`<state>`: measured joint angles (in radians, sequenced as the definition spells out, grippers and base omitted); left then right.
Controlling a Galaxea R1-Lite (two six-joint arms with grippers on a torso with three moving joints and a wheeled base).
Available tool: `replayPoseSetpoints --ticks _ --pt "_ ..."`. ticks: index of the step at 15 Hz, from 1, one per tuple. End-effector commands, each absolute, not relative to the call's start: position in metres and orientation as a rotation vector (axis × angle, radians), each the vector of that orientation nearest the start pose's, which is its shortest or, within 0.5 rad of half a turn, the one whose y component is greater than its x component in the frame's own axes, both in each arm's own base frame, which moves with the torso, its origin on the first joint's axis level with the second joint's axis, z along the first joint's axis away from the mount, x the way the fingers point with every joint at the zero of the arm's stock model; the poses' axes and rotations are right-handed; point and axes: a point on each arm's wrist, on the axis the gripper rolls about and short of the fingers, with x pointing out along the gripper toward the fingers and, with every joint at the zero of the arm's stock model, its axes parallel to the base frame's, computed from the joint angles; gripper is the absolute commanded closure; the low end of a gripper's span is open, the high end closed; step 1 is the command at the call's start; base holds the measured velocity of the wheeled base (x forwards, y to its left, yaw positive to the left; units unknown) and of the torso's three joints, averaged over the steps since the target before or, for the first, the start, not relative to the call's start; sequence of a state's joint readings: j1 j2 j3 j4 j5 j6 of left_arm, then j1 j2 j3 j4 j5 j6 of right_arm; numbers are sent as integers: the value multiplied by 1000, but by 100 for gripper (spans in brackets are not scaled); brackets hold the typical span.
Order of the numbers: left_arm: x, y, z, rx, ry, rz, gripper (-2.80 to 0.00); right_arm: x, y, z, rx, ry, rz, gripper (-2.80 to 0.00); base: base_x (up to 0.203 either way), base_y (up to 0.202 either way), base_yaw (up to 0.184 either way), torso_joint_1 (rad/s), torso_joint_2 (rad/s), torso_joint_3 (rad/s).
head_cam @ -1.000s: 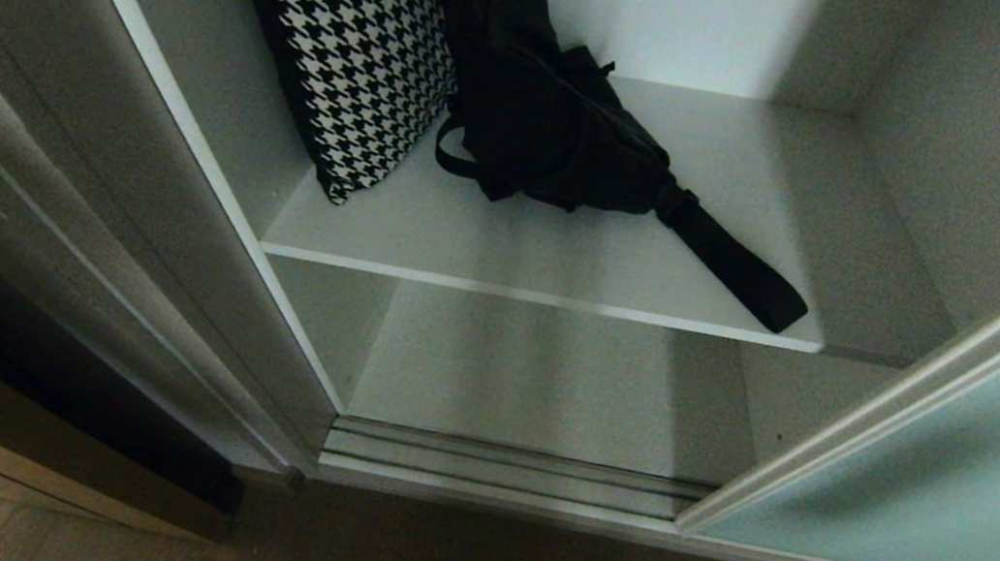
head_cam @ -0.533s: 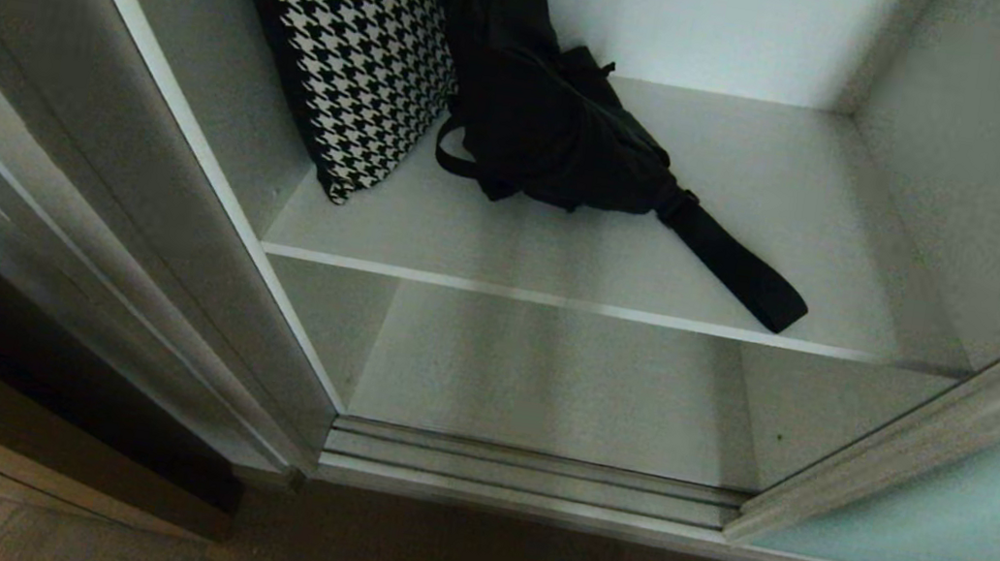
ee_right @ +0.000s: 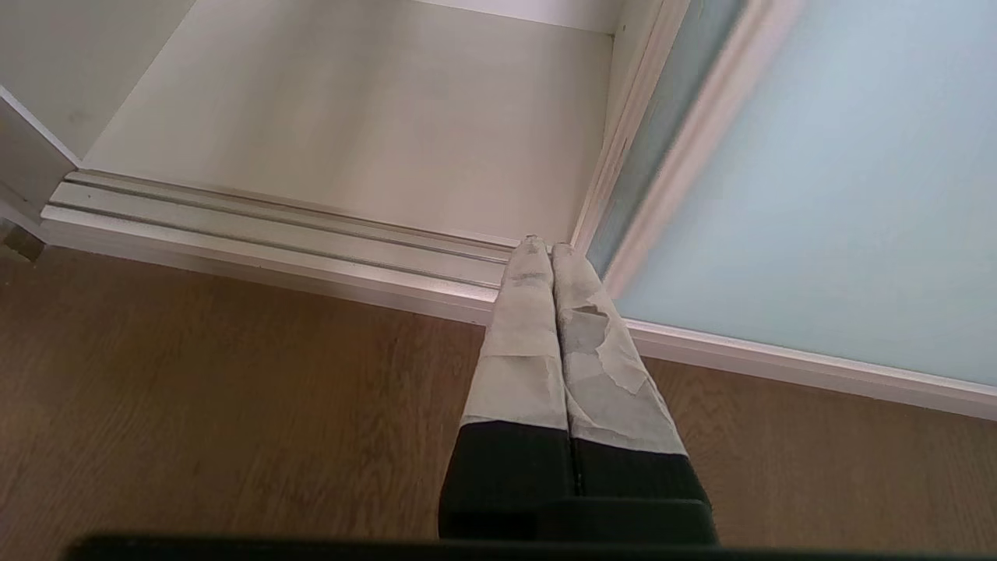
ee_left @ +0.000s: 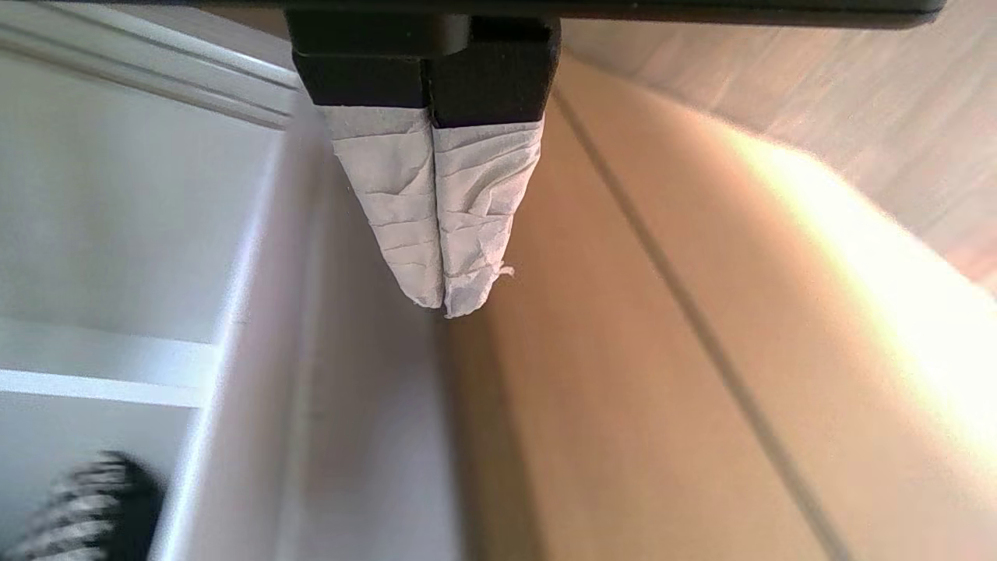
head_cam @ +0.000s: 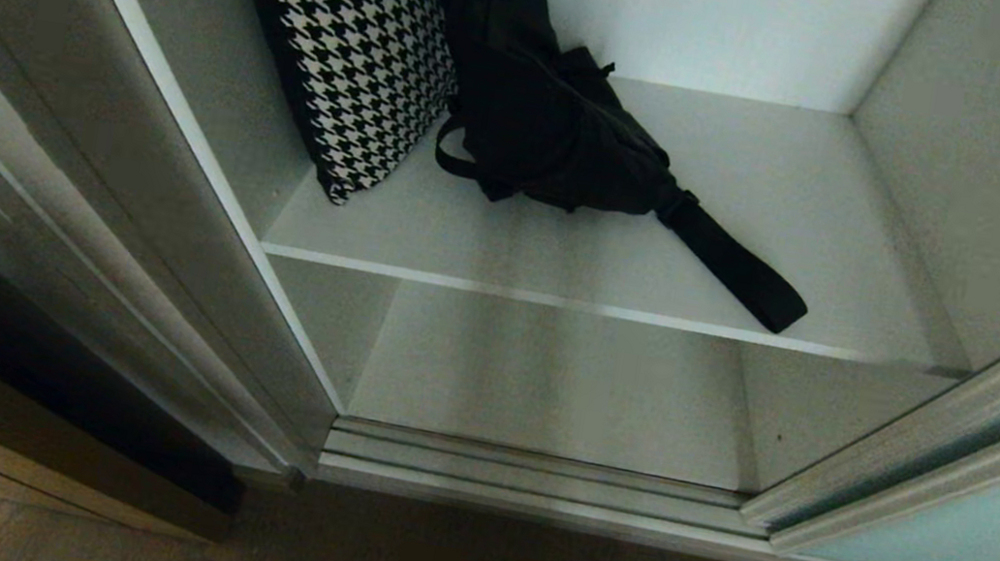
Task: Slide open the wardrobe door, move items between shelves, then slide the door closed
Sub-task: Open the door
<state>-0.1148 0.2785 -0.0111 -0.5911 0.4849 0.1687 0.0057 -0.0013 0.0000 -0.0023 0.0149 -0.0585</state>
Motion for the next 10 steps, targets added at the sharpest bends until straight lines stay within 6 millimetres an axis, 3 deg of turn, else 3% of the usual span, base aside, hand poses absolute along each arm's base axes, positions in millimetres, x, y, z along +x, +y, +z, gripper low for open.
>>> replayPoseSetpoints --ticks 1,6,9,10 --pt "-3 11 136 79 -250 423 0 -23 0 76 -58 -7 21 0 0 0 0 0 0 0" --pt "-2 13 130 -55 -217 506 0 -23 0 75 -59 -6 21 0 0 0 0 0 0 0" --pt "-2 11 133 -39 -231 401 0 -23 0 76 -59 -7 21 0 0 0 0 0 0 0" --pt "-3 12 134 -19 -231 461 0 -23 0 75 -58 -6 21 0 0 0 0 0 0 0"
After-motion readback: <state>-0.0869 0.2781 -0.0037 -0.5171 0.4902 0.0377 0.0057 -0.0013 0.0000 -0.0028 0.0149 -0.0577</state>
